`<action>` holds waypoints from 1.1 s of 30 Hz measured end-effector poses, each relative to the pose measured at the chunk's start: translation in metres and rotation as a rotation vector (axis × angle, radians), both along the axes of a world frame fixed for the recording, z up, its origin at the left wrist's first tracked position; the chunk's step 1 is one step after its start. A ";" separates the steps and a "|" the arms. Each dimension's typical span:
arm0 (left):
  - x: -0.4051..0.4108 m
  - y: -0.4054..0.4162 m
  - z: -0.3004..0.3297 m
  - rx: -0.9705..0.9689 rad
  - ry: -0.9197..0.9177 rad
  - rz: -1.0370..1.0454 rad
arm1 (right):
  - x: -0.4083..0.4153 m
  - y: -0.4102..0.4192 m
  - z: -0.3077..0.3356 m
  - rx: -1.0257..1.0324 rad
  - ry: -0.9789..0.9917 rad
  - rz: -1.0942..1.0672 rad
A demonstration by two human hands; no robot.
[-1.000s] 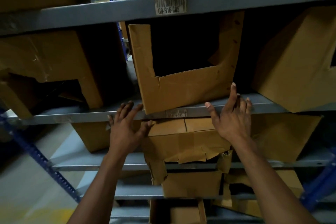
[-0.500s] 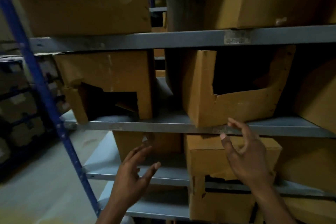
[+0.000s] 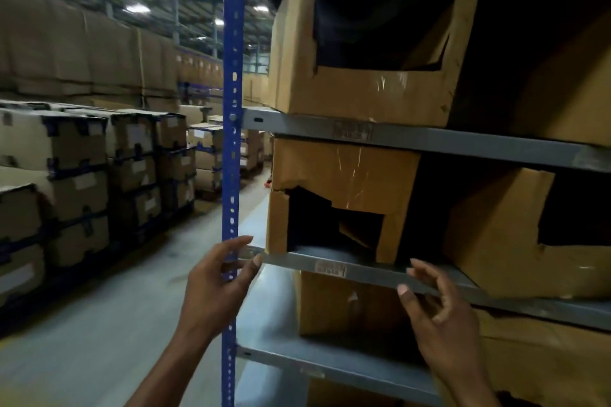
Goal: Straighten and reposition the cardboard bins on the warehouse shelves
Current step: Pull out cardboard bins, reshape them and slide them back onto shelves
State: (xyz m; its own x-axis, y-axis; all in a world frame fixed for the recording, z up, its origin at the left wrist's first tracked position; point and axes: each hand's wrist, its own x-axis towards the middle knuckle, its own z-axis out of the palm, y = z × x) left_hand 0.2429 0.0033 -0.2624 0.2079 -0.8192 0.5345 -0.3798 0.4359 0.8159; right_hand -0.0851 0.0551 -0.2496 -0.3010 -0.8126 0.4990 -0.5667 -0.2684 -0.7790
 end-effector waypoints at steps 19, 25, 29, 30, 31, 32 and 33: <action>-0.036 -0.150 -0.015 0.007 0.015 -0.036 | 0.017 -0.181 -0.023 0.034 0.061 -0.345; -0.029 -0.162 -0.023 -0.056 -0.082 0.093 | 0.012 -0.178 -0.027 -0.049 0.090 -0.347; -0.033 -0.162 -0.025 -0.087 -0.119 0.150 | 0.006 -0.174 -0.023 -0.017 0.031 -0.269; -0.033 -0.162 -0.025 -0.078 -0.117 0.158 | 0.004 -0.173 -0.021 -0.024 -0.013 -0.237; -0.032 -0.162 -0.026 -0.072 -0.112 0.156 | 0.004 -0.170 -0.021 -0.041 -0.049 -0.216; -0.030 -0.160 -0.027 -0.068 -0.107 0.152 | 0.006 -0.166 -0.019 -0.064 -0.062 -0.213; -0.029 -0.156 -0.026 -0.070 -0.104 0.149 | 0.008 -0.161 -0.018 -0.079 -0.051 -0.231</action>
